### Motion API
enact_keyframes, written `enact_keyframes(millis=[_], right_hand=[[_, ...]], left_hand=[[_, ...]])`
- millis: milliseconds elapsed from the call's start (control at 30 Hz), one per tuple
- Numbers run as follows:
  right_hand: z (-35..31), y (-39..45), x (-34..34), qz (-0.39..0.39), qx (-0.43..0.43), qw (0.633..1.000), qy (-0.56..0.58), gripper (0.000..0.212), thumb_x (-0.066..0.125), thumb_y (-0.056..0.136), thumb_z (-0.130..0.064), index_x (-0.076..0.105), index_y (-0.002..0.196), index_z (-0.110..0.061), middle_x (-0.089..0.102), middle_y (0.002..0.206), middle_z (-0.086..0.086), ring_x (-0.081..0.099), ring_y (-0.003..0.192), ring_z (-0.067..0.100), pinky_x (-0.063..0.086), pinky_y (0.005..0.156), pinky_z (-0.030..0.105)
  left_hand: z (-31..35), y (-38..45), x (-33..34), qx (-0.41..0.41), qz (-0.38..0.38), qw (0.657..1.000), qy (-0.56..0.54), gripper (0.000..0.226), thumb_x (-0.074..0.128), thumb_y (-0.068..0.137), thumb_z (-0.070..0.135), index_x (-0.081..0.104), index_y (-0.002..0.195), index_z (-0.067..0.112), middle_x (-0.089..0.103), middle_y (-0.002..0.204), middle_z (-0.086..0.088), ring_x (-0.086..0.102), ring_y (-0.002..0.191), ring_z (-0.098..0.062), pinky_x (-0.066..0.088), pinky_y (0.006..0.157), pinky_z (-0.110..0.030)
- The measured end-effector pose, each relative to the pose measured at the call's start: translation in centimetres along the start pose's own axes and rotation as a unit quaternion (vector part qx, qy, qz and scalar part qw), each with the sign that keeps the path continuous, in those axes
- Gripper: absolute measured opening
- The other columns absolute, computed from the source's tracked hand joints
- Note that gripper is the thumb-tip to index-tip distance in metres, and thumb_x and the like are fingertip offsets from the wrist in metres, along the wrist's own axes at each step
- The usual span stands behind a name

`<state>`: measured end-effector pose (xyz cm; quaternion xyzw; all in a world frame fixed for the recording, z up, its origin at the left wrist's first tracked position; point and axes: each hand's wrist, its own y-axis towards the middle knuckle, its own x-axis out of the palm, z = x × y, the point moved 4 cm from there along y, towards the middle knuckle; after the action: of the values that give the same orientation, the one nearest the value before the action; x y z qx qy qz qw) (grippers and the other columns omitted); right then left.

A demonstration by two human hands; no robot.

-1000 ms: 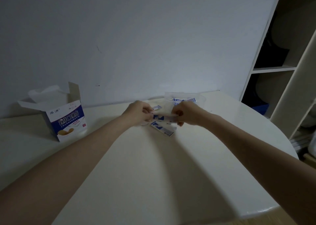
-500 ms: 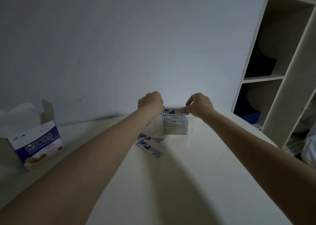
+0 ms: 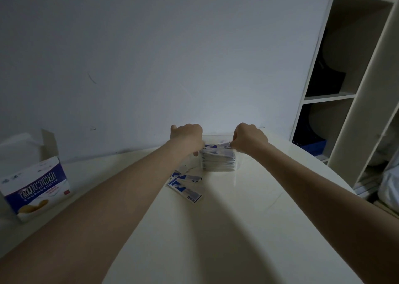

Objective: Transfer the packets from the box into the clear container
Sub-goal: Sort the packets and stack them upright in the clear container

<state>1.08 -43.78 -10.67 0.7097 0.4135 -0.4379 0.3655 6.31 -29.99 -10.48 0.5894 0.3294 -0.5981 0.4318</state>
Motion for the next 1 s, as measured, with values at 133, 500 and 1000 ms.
enact_keyframes(millis=[133, 500, 1000], right_hand=[[-0.2, -0.6, -0.1, -0.01, -0.006, 0.998, -0.067, 0.026, 0.051, 0.086, -0.009, 0.039, 0.063, -0.01, 0.045, 0.069, 0.004, 0.048, 0.075, 0.026, 0.036, 0.063, 0.028], [-1.3, -1.2, -1.2, 0.038, -0.034, 0.998, -0.046, 0.019, 0.047, 0.082, -0.001, 0.044, 0.063, -0.006, 0.049, 0.068, 0.006, 0.05, 0.071, 0.028, 0.035, 0.053, 0.023], [-7.8, -7.7, 6.7, -0.17, -0.21, 0.96, -0.073, 0.054, 0.07, 0.078, -0.036, 0.053, 0.12, -0.006, 0.057, 0.12, 0.012, 0.055, 0.108, 0.028, 0.045, 0.086, 0.034]], left_hand=[[0.2, -0.1, 0.0, 0.01, 0.002, 1.0, 0.017, 0.027, 0.044, 0.09, 0.013, 0.049, 0.064, 0.016, 0.074, 0.089, 0.0, 0.061, 0.092, -0.02, 0.028, 0.097, -0.037], [0.4, -0.4, -1.3, 0.055, 0.089, 0.993, 0.057, 0.026, 0.037, 0.091, 0.007, 0.051, 0.07, 0.015, 0.06, 0.076, 0.001, 0.048, 0.066, -0.017, 0.024, 0.081, -0.034], [-10.6, -6.1, 3.3, -0.015, -0.123, 0.99, -0.06, 0.043, 0.056, 0.088, 0.034, 0.049, 0.129, 0.022, 0.049, 0.135, -0.006, 0.05, 0.118, -0.023, 0.038, 0.097, -0.029]])
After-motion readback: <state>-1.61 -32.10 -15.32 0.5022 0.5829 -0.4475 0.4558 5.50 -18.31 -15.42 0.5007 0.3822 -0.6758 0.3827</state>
